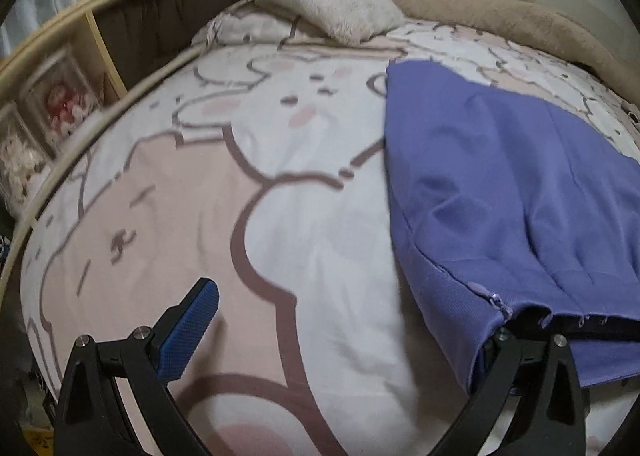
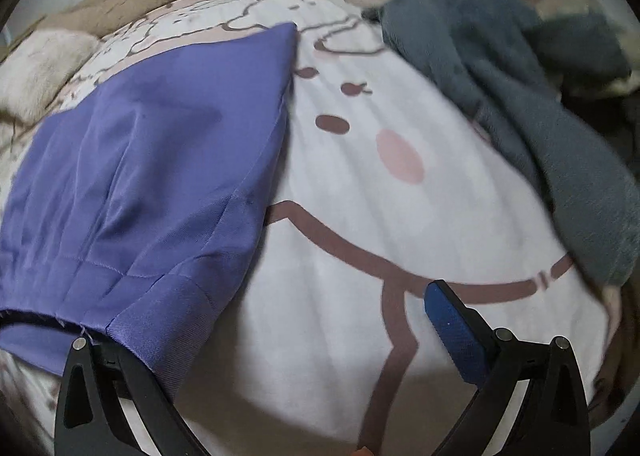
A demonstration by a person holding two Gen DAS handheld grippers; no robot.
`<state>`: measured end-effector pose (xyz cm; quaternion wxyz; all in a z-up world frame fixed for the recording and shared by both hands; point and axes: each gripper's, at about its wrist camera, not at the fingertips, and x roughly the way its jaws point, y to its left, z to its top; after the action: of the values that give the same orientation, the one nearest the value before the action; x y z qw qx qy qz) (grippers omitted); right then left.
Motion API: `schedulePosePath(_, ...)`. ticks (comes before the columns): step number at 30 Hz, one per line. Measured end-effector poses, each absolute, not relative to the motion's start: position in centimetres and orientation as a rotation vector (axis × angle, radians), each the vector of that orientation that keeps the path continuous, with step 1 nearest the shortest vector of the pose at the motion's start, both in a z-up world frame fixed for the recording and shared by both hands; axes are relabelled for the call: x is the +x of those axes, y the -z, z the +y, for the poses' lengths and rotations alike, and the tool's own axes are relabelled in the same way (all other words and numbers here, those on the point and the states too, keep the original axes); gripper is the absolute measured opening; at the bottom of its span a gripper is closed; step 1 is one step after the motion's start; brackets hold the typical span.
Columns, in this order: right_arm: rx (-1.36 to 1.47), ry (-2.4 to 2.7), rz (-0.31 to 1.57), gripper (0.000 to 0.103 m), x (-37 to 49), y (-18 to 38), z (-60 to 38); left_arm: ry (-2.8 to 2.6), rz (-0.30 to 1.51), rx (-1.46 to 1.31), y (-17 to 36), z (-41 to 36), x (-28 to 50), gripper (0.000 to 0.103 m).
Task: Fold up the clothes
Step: 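Spread the purple garment flat on the duvet with both grippers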
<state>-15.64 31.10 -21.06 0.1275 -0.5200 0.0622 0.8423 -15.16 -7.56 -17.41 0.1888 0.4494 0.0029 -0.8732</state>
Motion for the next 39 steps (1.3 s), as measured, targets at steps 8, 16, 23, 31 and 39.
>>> schedulePosePath(8,-1.511,-2.453,0.178,0.103,-14.3,20.6,31.3,2.445,-0.015,1.280,17.3,-7.2,-12.9,0.103)
schedulePosePath(16,-1.601,-2.376,0.338,0.103,-12.7,21.1,32.4,2.425,0.019,1.333,17.1,-6.7,-10.5,0.103)
schedulePosePath(23,-1.583,-2.400,0.117,0.103,-12.6,19.3,30.7,2.497,-0.230,1.326,14.8,-3.7,-9.8,0.102)
schedulePosePath(31,-1.664,-2.422,0.014,0.103,-12.4,18.9,29.8,2.595,-0.167,1.421,13.2,-3.6,-8.7,0.102)
schedulePosePath(39,-1.578,-2.690,-0.226,0.103,-10.4,15.4,25.7,2.669,-0.075,1.354,9.9,-4.2,-7.0,0.102)
